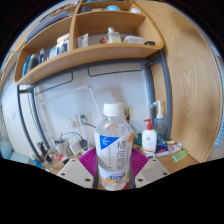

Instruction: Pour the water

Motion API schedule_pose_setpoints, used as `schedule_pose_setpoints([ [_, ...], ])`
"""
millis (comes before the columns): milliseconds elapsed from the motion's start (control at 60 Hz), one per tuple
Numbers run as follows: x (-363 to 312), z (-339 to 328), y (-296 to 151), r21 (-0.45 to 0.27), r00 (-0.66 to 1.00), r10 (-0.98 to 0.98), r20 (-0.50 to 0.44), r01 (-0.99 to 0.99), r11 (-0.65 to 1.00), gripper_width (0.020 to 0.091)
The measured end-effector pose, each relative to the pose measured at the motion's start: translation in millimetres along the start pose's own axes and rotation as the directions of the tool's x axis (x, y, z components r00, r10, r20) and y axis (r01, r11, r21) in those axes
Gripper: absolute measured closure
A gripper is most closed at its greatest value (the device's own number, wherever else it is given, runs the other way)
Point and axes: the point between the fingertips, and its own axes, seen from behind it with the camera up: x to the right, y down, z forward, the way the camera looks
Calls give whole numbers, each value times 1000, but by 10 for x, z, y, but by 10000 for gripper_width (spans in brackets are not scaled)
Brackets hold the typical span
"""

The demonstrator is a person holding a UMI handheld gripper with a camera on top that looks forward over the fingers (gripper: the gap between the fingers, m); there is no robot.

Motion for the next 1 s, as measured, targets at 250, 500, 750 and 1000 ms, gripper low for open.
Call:
schedule_pose_setpoints([
  [250,306,315,607,-63,992,-121,-19,120,991,683],
  [500,374,555,997,-82,984,-178,-7,177,981,662],
  [750,387,469,1102,-75,986,-169,-14,167,983,567],
  [1000,457,288,1469,-217,986,-167,2,164,962,272],
])
